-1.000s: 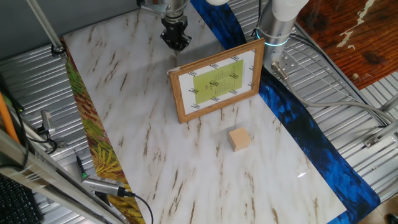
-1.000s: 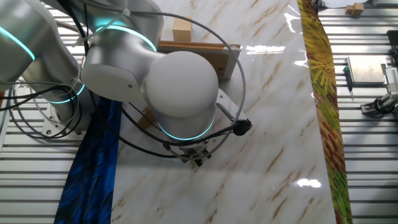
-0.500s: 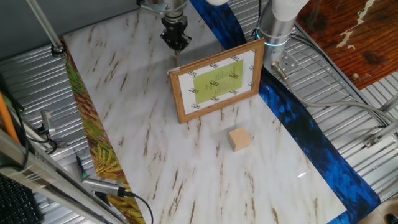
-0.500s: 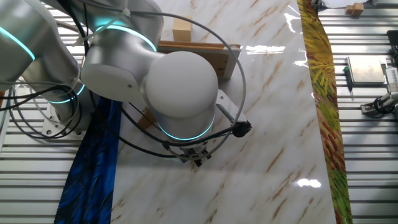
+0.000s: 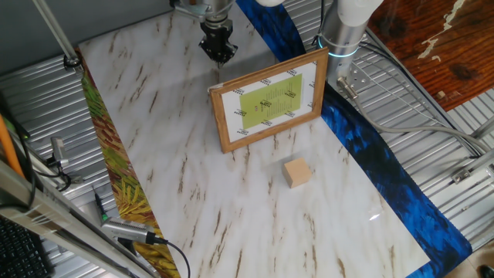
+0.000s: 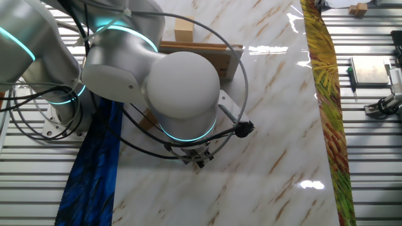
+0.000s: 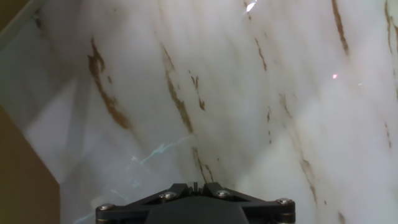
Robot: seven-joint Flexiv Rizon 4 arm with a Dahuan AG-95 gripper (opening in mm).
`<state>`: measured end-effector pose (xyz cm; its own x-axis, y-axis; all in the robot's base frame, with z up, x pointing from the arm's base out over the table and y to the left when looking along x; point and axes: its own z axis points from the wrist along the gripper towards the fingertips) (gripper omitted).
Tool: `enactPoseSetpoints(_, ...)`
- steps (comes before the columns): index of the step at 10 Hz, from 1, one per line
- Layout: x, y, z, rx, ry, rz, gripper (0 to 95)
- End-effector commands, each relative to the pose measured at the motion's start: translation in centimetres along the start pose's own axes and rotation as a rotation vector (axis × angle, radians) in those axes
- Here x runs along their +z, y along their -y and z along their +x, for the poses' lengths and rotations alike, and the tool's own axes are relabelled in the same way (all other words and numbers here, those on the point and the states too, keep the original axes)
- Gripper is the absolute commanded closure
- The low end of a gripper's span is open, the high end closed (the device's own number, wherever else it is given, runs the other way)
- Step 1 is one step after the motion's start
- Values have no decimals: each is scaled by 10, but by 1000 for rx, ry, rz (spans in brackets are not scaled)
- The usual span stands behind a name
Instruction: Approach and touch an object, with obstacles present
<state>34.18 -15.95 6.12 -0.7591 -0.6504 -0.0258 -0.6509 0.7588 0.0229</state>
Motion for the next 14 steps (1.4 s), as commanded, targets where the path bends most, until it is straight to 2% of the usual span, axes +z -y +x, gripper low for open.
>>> enactPoseSetpoints(1, 1, 13, -14, -12, -2, -5, 950)
enactPoseSetpoints(4, -2, 54, -59, -43, -1, -11, 950)
enactPoseSetpoints(5, -3, 73, -82, -51, -4, -16, 950)
enactPoseSetpoints(7, -3, 94, -116, -56, -7, -18, 950)
enactPoseSetpoints(8, -3, 99, -131, -57, -7, -19, 950)
enactPoseSetpoints(9, -2, 100, -154, -48, -10, -19, 950)
enactPoseSetpoints(10, -2, 98, -170, -38, -14, -19, 950)
enactPoseSetpoints(12, -4, 95, -192, -30, -29, -25, 950)
enactPoseSetpoints(14, -5, 94, -195, -36, -34, -29, 950)
